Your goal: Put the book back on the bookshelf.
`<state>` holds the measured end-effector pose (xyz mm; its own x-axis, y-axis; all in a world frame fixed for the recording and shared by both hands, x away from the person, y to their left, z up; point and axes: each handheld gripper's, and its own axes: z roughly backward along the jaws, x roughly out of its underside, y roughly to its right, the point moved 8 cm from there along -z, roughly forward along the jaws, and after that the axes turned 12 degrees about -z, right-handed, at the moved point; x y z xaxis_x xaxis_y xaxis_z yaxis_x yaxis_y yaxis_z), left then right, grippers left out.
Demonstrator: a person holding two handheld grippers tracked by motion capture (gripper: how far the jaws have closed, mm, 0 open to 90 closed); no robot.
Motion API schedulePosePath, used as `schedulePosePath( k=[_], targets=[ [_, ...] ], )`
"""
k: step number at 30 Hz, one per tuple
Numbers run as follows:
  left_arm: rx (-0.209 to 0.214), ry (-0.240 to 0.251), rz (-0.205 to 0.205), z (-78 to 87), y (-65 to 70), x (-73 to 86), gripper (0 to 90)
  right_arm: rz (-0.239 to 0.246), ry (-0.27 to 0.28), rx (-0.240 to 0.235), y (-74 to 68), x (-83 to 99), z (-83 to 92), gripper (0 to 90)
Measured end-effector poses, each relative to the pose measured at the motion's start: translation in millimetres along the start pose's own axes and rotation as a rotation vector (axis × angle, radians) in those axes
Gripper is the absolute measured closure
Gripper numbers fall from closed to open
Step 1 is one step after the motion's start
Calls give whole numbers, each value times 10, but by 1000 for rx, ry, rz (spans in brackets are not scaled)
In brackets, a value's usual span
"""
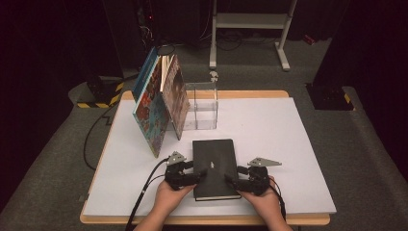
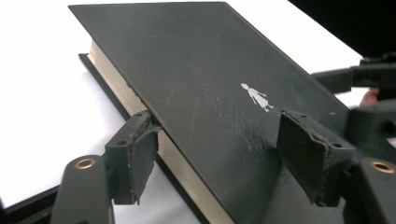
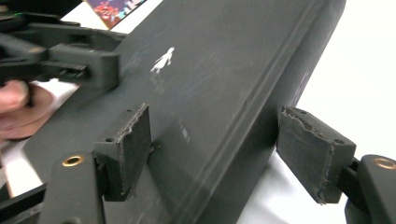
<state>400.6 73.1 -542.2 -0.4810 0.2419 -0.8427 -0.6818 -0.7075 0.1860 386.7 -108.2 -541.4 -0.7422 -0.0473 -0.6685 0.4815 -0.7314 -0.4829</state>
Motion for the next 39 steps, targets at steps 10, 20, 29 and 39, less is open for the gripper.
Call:
schedulePosePath(
  k=[10, 20, 29, 39],
  targets=[
    [-31, -39, -5, -19, -47, -85, 341, -4, -8, -6, -41, 69, 47, 262],
    [-36, -52, -16, -22, -142, -136, 351, 28, 5, -14, -70, 60, 31, 300],
    [-46, -23, -49, 55, -109, -248, 365, 32, 18, -24, -79, 55, 57, 306],
    [39, 16, -34, 71, -82, -333, 479, 43, 42, -33, -83, 32, 97, 311]
  ],
)
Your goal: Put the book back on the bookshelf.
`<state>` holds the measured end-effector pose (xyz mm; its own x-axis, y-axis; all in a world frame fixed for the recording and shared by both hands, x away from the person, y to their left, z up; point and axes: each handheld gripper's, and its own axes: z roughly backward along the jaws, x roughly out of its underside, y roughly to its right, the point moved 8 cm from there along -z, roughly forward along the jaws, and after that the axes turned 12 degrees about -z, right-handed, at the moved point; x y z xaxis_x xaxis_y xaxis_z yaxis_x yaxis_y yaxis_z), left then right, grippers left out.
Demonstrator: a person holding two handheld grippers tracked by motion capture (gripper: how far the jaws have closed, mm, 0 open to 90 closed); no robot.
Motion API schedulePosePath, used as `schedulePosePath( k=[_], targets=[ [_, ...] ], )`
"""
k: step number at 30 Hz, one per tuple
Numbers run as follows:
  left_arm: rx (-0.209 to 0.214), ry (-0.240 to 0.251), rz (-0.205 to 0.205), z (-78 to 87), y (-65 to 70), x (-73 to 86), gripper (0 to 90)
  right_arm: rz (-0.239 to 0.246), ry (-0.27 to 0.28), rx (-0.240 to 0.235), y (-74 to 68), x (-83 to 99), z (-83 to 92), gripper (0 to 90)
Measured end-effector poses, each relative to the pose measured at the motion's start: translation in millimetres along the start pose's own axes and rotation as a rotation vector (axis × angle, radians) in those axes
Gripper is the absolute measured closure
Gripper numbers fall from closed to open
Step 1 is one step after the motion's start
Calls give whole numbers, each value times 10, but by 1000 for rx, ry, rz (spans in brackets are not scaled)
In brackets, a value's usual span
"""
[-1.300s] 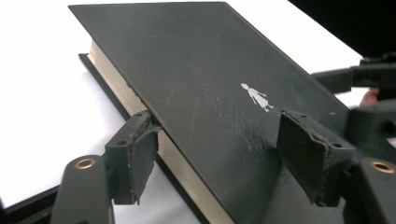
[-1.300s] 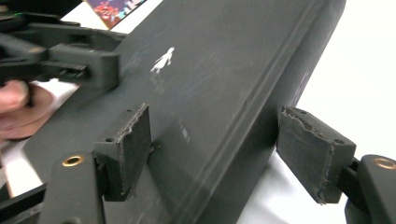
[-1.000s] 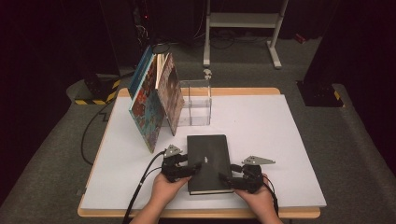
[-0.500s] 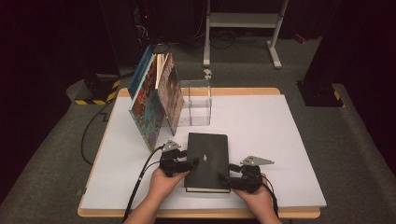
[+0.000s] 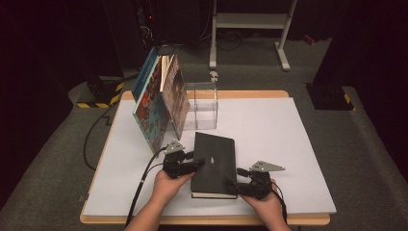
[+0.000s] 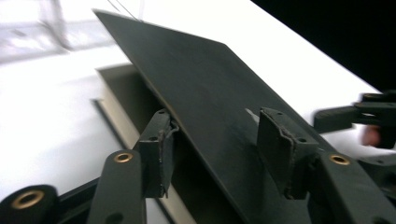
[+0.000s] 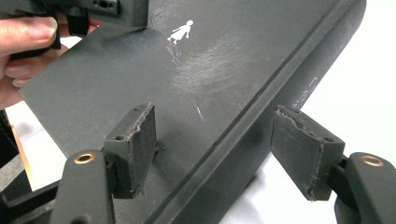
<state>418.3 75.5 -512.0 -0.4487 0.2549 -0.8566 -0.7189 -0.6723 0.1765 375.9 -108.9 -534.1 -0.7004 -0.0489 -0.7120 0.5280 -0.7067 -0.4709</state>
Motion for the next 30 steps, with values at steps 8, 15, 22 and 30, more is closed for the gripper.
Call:
schedulePosePath(
  k=[8, 15, 22, 30],
  targets=[
    [66, 65, 6, 33, 6, 21, 561, -47, -4, -16, 75, -29, -39, 289],
    [78, 134, -124, 94, 70, -59, 602, -84, -35, -21, 103, -157, -136, 243],
    [50, 160, -202, 152, 121, -84, 607, -140, -65, -65, 125, -262, -282, 113],
    [21, 197, -274, 223, 195, -98, 607, -193, -99, -117, 123, -265, -356, 0]
  ],
)
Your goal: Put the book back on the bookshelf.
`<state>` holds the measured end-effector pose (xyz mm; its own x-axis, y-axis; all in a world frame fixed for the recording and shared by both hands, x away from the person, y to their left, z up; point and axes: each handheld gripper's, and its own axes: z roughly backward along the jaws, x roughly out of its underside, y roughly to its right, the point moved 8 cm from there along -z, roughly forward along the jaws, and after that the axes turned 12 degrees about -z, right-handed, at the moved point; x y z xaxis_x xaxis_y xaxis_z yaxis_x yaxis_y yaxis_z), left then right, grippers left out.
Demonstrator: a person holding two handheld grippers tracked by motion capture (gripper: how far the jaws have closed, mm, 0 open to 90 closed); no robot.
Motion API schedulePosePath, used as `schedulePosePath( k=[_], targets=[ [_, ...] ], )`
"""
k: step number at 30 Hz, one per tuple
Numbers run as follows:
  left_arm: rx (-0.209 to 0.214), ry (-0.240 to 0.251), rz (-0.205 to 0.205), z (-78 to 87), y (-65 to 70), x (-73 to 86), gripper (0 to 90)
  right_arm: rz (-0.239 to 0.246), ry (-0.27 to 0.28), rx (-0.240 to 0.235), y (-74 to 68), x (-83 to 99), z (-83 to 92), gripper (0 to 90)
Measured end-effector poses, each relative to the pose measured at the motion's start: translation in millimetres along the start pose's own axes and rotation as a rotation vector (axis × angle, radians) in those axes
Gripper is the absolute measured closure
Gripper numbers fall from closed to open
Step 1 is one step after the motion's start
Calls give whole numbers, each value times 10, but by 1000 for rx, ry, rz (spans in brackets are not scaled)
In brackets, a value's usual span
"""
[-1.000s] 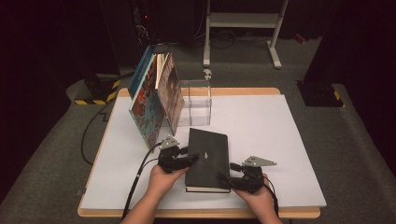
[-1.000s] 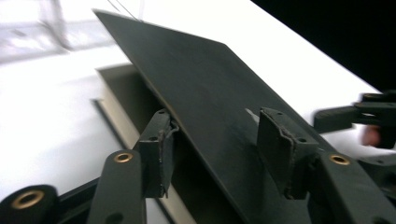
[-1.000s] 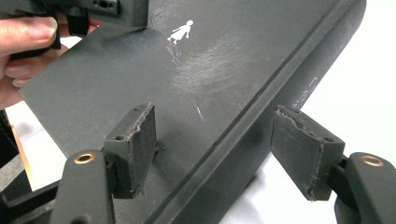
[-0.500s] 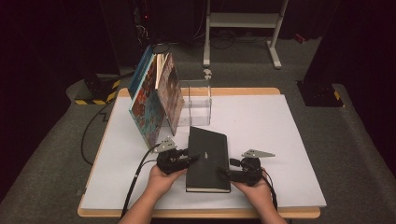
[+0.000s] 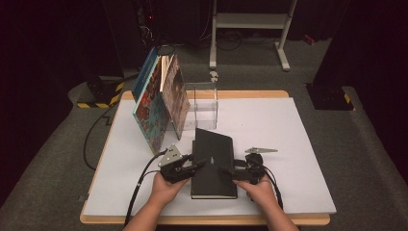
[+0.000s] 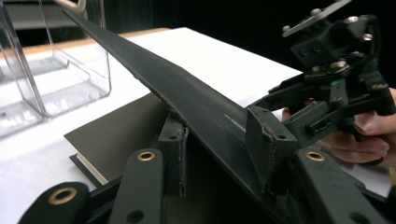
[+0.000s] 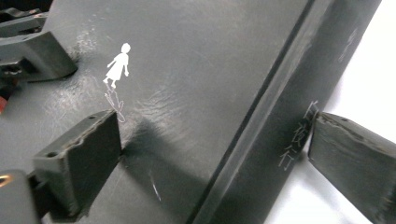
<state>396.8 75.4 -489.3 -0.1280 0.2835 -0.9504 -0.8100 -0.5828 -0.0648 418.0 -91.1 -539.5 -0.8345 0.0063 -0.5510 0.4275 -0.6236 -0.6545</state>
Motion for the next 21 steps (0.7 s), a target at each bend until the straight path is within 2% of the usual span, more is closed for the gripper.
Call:
schedulePosePath(
  k=[3, 9, 15, 20, 21],
  targets=[
    [-8, 17, -29, 23, 30, -19, 606, -17, 0, -29, -3, -15, -7, 0],
    [-13, 23, -49, 37, 46, -28, 606, -52, -15, -65, 24, -30, -21, 0],
    [-17, 26, -67, 49, 61, -41, 606, -98, -56, -129, 17, -18, -46, 0],
    [-16, 45, -70, 66, 59, -31, 606, -90, -50, -108, 23, -37, 2, 69],
    [-19, 39, -61, 66, 56, -35, 606, -75, -28, -103, 11, -46, 49, 102]
  ],
)
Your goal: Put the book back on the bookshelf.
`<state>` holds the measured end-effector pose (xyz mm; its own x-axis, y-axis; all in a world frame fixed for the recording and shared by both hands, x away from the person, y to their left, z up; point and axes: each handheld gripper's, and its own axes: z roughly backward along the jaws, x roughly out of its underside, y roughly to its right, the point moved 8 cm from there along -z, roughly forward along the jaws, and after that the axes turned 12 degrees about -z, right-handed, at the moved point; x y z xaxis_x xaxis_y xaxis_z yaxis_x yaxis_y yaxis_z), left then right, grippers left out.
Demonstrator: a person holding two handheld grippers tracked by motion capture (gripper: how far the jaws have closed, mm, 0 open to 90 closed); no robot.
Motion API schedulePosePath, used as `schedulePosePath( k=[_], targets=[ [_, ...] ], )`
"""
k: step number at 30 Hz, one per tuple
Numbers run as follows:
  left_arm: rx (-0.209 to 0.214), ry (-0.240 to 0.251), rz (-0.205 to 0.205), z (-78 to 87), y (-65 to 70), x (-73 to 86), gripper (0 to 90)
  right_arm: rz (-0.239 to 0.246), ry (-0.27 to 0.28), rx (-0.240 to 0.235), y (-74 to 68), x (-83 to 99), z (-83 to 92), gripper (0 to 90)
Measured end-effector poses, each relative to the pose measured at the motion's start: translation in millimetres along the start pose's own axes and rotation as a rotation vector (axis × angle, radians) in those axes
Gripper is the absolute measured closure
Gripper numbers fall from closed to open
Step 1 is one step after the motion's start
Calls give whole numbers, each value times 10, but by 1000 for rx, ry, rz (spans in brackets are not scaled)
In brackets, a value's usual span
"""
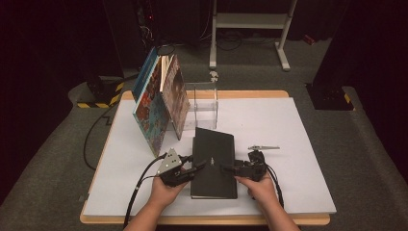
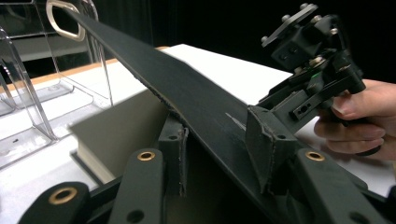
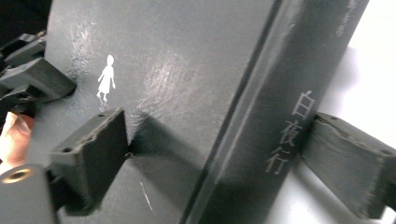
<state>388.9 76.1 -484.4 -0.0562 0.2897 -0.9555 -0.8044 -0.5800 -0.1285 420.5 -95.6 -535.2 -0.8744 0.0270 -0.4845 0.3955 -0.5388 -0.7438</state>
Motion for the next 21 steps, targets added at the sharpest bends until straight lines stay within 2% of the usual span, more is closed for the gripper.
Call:
schedulePosePath(
  k=[4, 9, 14, 17, 19, 21],
  targets=[
    [-21, -12, 34, 0, -26, -28, 606, 75, 88, 41, -63, -49, 112, 184],
    [-44, -9, 39, 1, -62, -75, 607, 173, 185, 99, -187, -121, 256, 275],
    [-66, -32, 11, -45, -126, -145, 599, 286, 281, 158, -328, -209, 423, 388],
    [-87, -52, -26, -85, -158, -160, 603, 389, 333, 204, -443, -252, 512, 421],
    [-80, -43, -29, -102, -152, -133, 603, 459, 348, 263, -474, -251, 535, 415],
    [-91, -43, -41, -107, -134, -103, 601, 451, 356, 252, -453, -245, 543, 414]
  ],
)
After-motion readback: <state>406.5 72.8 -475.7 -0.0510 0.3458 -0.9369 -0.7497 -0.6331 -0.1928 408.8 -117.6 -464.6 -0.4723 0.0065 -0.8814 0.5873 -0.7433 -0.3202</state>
